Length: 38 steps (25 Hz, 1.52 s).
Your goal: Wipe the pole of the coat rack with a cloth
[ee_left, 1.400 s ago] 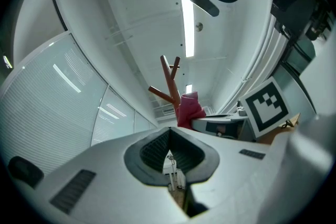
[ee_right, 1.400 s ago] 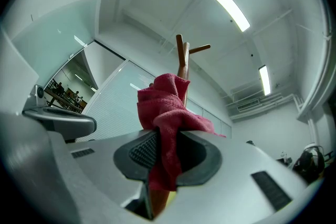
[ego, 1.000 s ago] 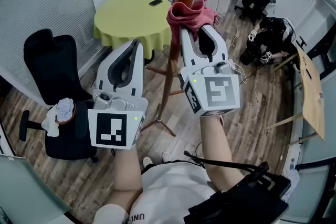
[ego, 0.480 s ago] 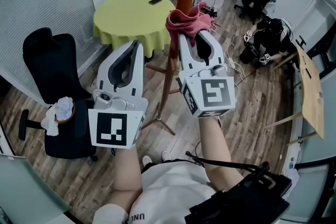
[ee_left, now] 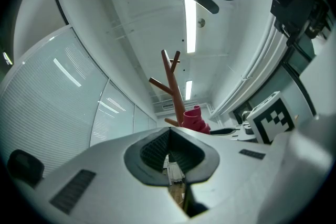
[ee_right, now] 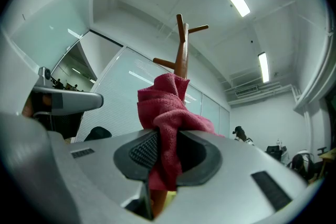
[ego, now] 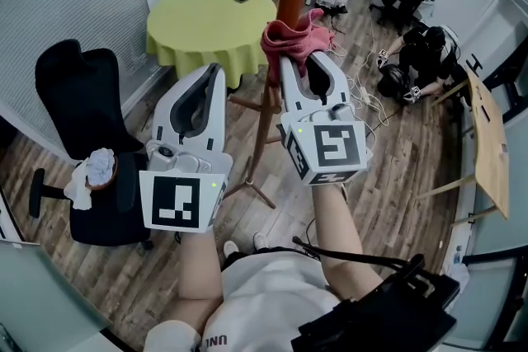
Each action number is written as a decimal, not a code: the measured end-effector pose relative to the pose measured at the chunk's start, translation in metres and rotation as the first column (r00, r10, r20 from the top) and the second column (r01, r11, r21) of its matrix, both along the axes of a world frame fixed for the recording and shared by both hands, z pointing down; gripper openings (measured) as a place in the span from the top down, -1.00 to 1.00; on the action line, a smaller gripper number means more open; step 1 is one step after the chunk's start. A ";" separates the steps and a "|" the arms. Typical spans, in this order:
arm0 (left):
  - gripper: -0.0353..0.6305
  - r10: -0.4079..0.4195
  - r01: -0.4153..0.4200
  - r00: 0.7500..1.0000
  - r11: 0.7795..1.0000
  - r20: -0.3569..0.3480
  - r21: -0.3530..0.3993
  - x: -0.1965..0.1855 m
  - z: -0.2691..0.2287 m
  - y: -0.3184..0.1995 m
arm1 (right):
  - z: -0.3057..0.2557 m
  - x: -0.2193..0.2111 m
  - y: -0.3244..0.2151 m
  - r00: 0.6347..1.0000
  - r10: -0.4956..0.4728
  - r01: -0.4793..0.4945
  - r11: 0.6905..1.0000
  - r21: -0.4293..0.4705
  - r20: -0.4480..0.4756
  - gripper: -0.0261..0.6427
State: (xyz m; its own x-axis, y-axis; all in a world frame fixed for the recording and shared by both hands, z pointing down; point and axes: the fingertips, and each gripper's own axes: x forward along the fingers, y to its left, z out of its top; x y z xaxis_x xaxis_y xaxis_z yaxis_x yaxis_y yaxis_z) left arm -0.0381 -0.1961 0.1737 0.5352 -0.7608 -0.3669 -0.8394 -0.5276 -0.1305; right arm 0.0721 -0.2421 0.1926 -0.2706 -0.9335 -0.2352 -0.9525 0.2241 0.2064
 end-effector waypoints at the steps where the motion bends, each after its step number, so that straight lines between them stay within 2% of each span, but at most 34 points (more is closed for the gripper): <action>1: 0.85 0.000 0.000 1.000 1.000 0.001 -0.003 0.000 0.001 0.000 | 0.001 0.000 0.000 1.000 0.000 0.000 1.000 -0.003 0.000 0.68; 5: 0.85 0.000 0.000 1.000 1.000 -0.001 -0.008 0.001 0.005 0.000 | 0.007 0.001 0.000 1.000 0.000 0.000 1.000 -0.013 0.000 0.68; 9: 0.85 -0.005 0.003 0.999 0.999 0.039 0.054 0.000 0.007 0.002 | 0.013 0.002 0.001 1.000 0.003 -0.003 1.000 -0.024 -0.003 0.68; 12: 0.85 -0.010 0.010 0.998 1.000 0.058 0.008 -0.001 0.018 0.000 | 0.017 0.002 0.002 1.000 0.011 -0.011 1.000 -0.029 -0.019 0.68; 16: 0.85 -0.004 0.004 1.000 0.999 0.003 -0.042 0.000 0.020 0.000 | 0.022 0.002 0.003 0.999 0.019 -0.021 0.999 -0.038 -0.043 0.68; 26: 0.85 0.003 -0.002 1.000 0.998 0.005 -0.068 0.002 0.032 -0.001 | 0.026 0.005 0.009 0.999 0.014 -0.016 0.998 -0.052 -0.051 0.68; 33: 0.85 0.004 -0.003 1.000 0.997 0.007 -0.074 0.004 0.038 -0.003 | 0.031 0.012 0.019 0.985 0.056 -0.065 0.997 -0.050 -0.162 0.68; 38: 0.85 0.005 -0.005 1.000 0.997 0.007 -0.081 0.006 0.042 -0.003 | 0.045 0.012 0.020 0.983 0.008 -0.026 0.995 -0.100 -0.181 0.68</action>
State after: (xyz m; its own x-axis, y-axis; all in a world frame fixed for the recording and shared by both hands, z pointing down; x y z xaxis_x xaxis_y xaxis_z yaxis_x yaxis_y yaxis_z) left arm -0.0320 -0.1992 0.2159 0.5416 -0.7851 -0.3005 -0.8359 -0.5409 -0.0932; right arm 0.0840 -0.2220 0.2373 -0.2837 -0.9548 -0.0881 -0.9055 0.2366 0.3522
